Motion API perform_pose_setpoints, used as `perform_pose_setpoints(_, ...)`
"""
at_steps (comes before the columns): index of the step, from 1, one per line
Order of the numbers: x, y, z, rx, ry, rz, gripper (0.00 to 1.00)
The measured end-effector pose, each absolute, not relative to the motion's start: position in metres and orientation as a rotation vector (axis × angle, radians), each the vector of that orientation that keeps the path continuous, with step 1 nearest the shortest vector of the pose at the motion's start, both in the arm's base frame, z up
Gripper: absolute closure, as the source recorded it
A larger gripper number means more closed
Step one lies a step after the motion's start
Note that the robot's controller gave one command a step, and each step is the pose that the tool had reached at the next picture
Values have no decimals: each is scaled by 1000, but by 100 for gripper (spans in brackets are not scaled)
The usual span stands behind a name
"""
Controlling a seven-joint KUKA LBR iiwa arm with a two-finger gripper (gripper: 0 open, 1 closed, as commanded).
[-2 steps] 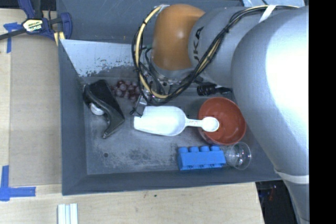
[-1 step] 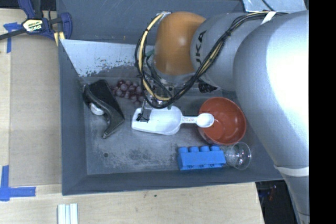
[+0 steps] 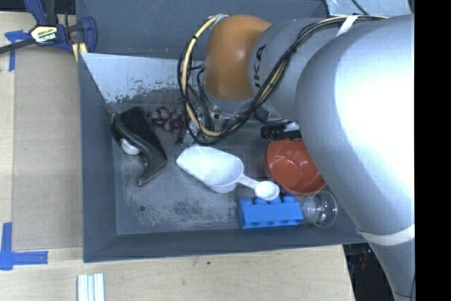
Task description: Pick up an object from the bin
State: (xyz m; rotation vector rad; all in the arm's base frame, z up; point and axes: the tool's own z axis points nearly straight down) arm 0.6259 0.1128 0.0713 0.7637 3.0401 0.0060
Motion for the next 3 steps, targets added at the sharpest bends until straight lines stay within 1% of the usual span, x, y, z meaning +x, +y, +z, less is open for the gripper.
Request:
perform_pose_setpoints(1, 626, 113, 71, 763, 3040, 6, 100)
perform_pose_setpoints(2, 624, 112, 88, 765, 3047, 2, 100)
perform_pose_setpoints(3, 624, 112, 119, 763, 3046, 3, 100)
